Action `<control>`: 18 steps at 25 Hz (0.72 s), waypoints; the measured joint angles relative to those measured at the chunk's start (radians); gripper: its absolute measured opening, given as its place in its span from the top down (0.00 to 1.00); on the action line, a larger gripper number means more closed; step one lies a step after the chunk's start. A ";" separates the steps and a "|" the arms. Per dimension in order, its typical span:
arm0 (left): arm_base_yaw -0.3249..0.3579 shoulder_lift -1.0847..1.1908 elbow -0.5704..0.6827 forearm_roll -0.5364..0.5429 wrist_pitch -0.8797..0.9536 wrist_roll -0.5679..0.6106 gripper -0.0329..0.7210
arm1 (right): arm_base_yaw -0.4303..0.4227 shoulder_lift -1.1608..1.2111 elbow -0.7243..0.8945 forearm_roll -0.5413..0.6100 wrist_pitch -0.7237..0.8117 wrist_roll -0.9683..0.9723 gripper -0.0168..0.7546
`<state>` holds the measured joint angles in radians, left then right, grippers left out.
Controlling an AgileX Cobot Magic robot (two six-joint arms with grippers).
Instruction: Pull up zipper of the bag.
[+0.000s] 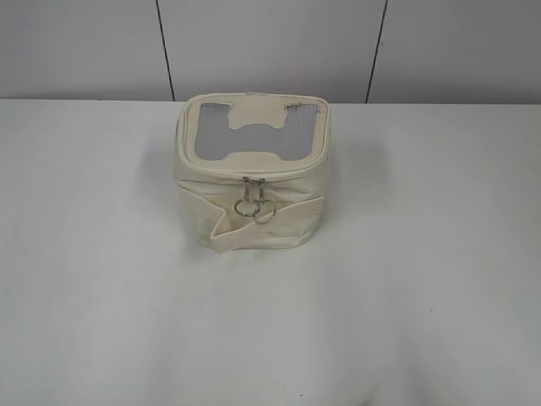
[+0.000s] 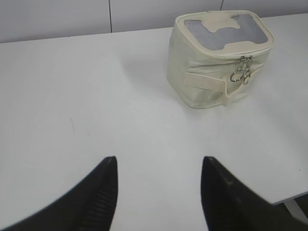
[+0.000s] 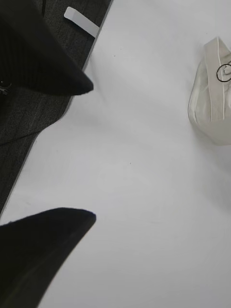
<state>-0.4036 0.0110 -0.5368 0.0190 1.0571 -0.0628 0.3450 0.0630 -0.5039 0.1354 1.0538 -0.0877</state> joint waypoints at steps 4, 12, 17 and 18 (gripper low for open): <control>0.000 0.000 0.000 0.000 0.000 0.000 0.39 | 0.000 -0.001 0.000 0.000 0.000 0.001 0.25; 0.048 0.000 0.000 0.000 0.000 0.000 0.41 | -0.043 -0.018 0.000 0.006 -0.002 0.001 0.25; 0.224 0.000 0.000 0.000 0.000 0.000 0.43 | -0.215 -0.068 0.000 0.024 -0.005 0.001 0.25; 0.242 -0.003 0.000 0.000 -0.002 0.000 0.44 | -0.237 -0.070 0.001 0.025 -0.005 0.002 0.25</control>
<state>-0.1619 0.0075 -0.5368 0.0190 1.0546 -0.0631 0.1077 -0.0074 -0.5031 0.1602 1.0493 -0.0858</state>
